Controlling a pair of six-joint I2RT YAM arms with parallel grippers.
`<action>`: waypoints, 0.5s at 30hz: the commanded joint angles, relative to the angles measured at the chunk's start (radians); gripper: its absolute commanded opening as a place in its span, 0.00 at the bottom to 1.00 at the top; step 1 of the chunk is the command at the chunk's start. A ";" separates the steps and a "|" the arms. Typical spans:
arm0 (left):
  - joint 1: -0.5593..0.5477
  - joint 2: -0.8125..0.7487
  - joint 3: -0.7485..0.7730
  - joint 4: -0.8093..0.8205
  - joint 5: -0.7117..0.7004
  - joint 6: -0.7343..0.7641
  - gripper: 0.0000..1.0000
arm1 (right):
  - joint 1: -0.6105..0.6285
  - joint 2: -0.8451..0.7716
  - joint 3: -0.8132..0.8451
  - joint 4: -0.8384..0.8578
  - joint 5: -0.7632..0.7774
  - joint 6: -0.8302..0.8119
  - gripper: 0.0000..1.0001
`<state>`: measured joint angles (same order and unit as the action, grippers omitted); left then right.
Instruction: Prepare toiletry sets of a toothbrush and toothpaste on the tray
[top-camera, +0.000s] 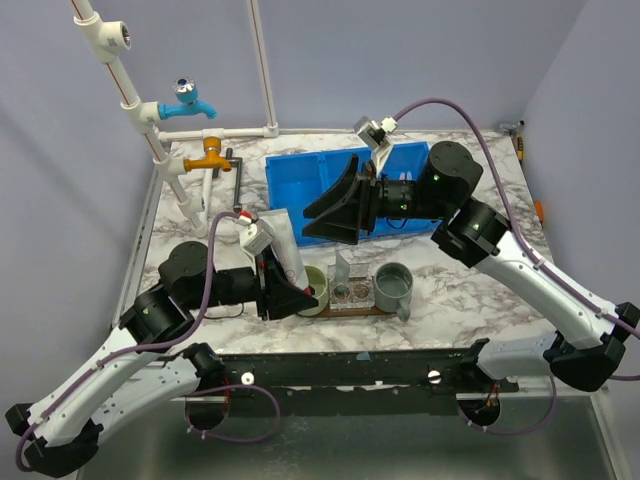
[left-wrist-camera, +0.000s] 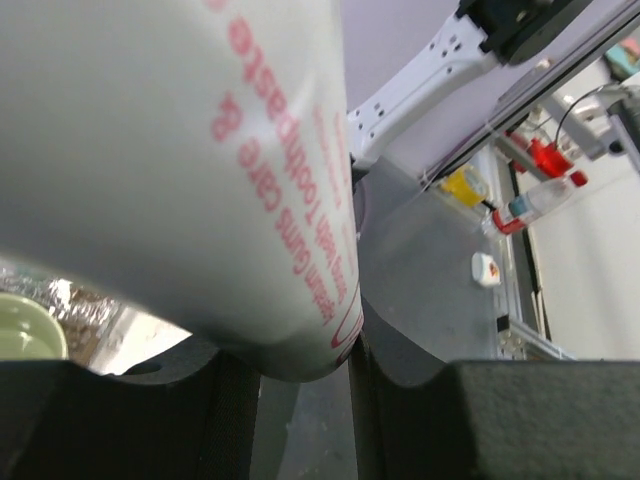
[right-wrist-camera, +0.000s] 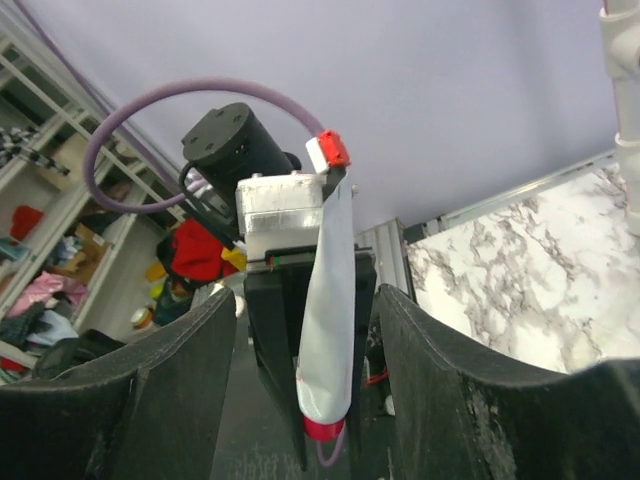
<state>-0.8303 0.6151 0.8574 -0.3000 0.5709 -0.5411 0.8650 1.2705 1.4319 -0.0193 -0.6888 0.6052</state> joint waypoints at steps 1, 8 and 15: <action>0.002 -0.008 0.045 -0.163 0.033 0.143 0.00 | 0.006 0.059 0.120 -0.302 0.031 -0.151 0.62; 0.002 -0.017 0.035 -0.205 0.042 0.178 0.00 | 0.006 0.122 0.199 -0.436 0.022 -0.199 0.62; 0.002 -0.004 0.031 -0.234 0.058 0.202 0.00 | 0.012 0.147 0.174 -0.415 -0.017 -0.182 0.59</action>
<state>-0.8303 0.6132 0.8680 -0.5323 0.5865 -0.3874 0.8650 1.4105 1.6032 -0.4015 -0.6807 0.4377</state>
